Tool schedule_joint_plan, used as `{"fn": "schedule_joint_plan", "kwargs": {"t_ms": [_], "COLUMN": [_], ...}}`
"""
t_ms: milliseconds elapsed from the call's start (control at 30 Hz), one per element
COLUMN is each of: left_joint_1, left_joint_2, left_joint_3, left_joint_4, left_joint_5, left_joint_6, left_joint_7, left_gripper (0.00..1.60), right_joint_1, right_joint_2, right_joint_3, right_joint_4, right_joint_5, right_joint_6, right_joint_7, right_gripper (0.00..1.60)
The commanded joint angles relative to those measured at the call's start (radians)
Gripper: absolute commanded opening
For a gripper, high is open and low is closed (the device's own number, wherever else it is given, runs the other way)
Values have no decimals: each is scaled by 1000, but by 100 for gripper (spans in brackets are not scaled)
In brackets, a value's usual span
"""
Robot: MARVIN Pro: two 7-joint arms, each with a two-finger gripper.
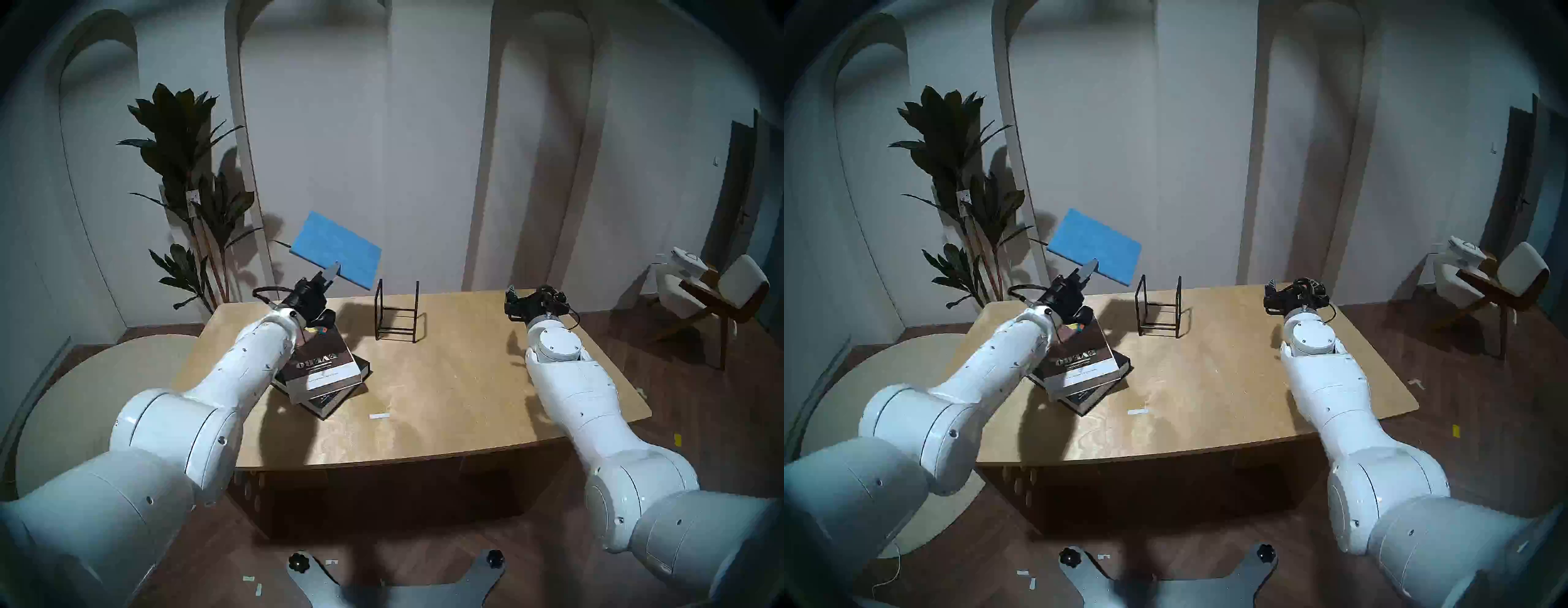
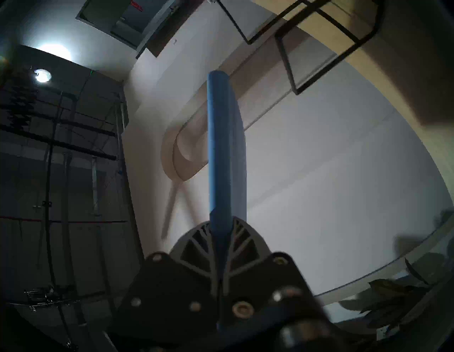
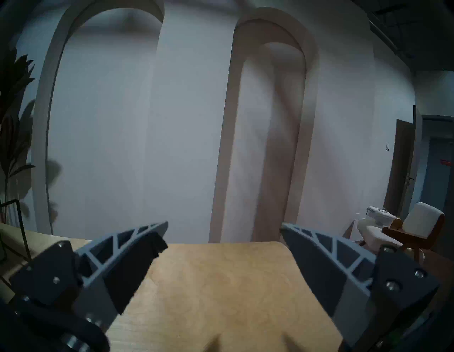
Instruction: Stack the books into one stack
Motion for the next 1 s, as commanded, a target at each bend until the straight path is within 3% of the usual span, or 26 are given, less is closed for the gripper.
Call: {"fn": "schedule_joint_plan", "kwargs": {"t_ms": [0,200,600,967], "left_joint_1": [-87,-107,-73,-28], "left_joint_2": [104,142,233,272], "left_joint_3": [-26,-38,-27,0], "left_joint_4": [-102,-129,-160,-191], "left_joint_5": [-10,-19,-8,-4], "left_joint_6": [-13,-98,-318,-518], "left_joint_7": [80,93,101,119], "left_gripper": [0,0,0,0], "right_joint_1": [32,37,49,64], "right_joint_2": [-4,-9,-10,-23], "right_joint_3": [-2,-13,-35,-59], "right_joint_4": [-1,6,29,48], "right_joint_5": [0,-5,-18,-35], "right_joint_6": [-6,-6,-4,-2], "right_joint_7": [1,5,9,14], "right_gripper": [160,160,160,160]}}
